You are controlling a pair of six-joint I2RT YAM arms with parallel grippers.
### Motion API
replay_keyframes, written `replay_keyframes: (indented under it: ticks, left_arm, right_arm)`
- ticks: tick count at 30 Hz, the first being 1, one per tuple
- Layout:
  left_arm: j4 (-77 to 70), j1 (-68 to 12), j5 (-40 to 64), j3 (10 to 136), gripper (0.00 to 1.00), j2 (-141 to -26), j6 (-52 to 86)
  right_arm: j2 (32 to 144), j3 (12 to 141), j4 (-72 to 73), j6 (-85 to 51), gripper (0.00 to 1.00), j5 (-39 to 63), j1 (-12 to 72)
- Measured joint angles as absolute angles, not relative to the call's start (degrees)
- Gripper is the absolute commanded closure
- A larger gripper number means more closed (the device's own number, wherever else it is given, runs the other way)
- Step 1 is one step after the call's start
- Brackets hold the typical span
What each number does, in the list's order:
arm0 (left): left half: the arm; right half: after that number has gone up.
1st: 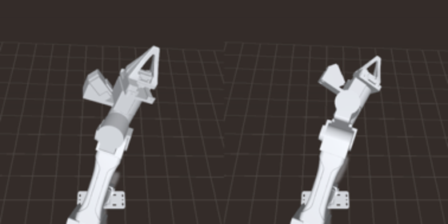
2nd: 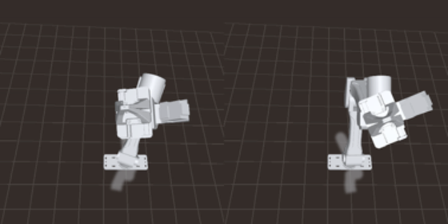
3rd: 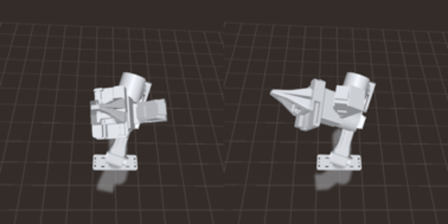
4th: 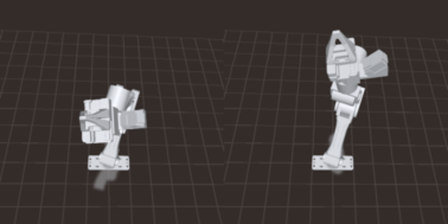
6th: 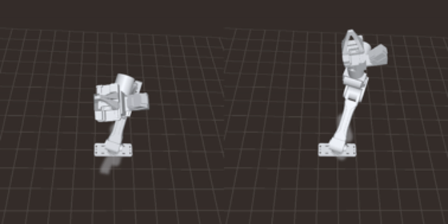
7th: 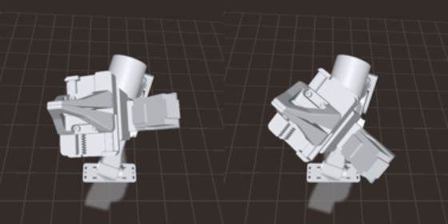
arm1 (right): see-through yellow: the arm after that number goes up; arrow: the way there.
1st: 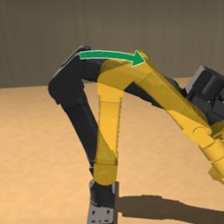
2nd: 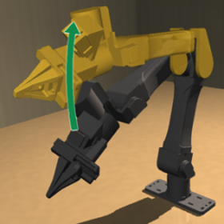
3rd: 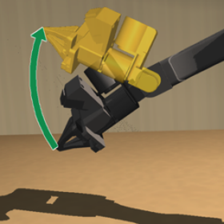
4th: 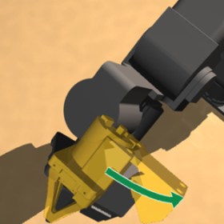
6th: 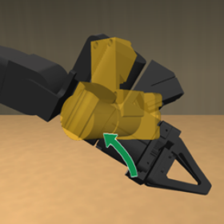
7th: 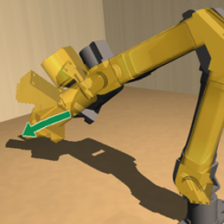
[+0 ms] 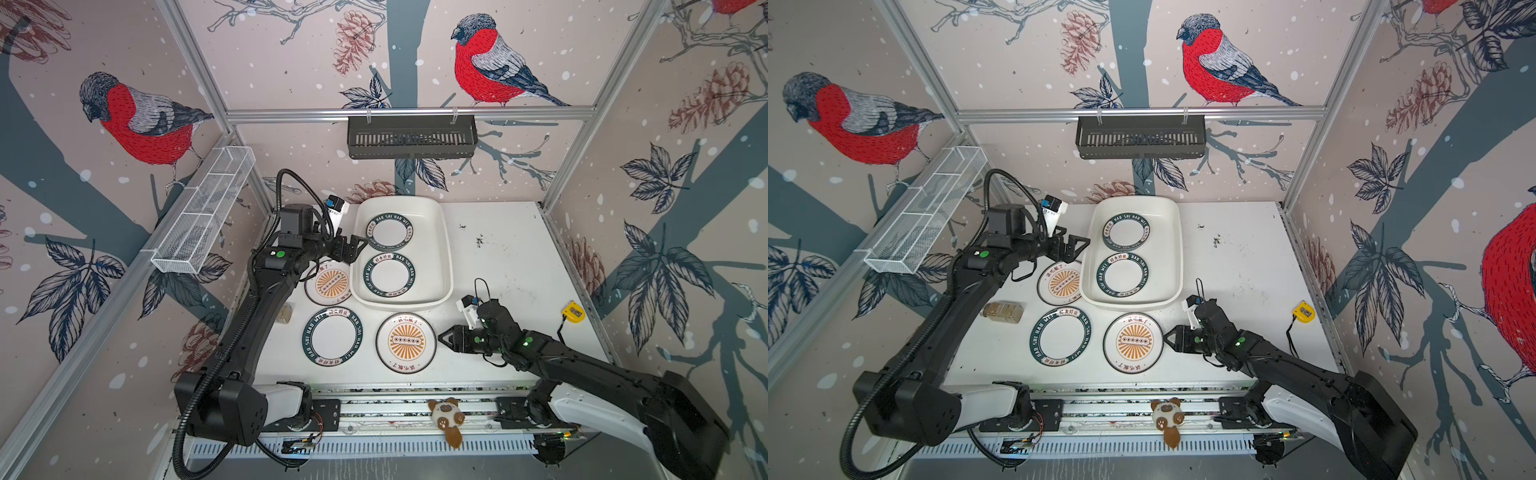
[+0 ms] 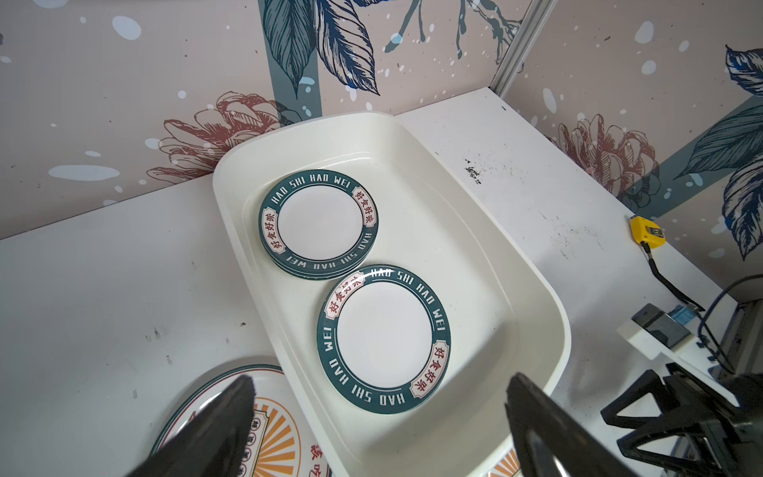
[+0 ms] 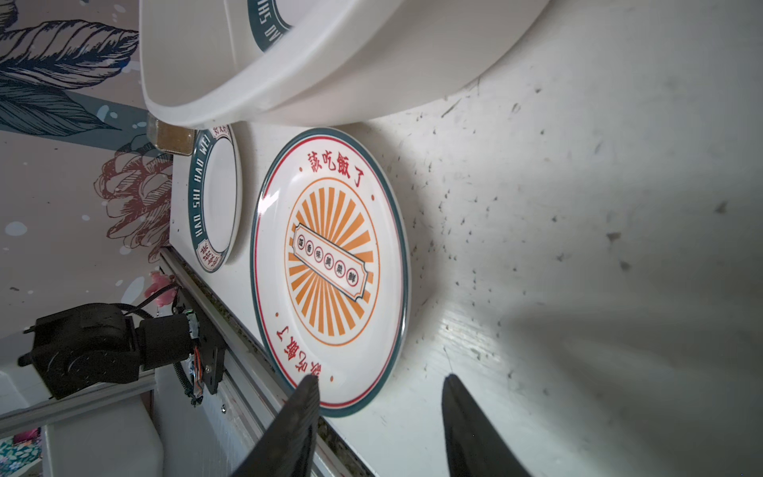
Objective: Place the plates into the plastic bin on the countertop
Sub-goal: Pick up the plate from the bottom-center of the table.
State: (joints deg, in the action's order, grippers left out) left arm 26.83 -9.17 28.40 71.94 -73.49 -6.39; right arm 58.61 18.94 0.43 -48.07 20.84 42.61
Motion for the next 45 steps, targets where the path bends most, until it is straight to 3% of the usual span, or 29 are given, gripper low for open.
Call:
replay_keyframes:
  ticks: [26,45]
  left_arm:
    - [26.6,-9.1,31.9,70.9,0.06,-73.1,-6.0]
    - [26.1,-9.1,32.8,70.6,0.06,-72.9,-6.0]
  right_arm:
    - [67.1,15.6,11.9,-54.2,0.55,19.0,46.9]
    - [74.7,15.9,20.4,-56.8,0.63,19.9,47.5]
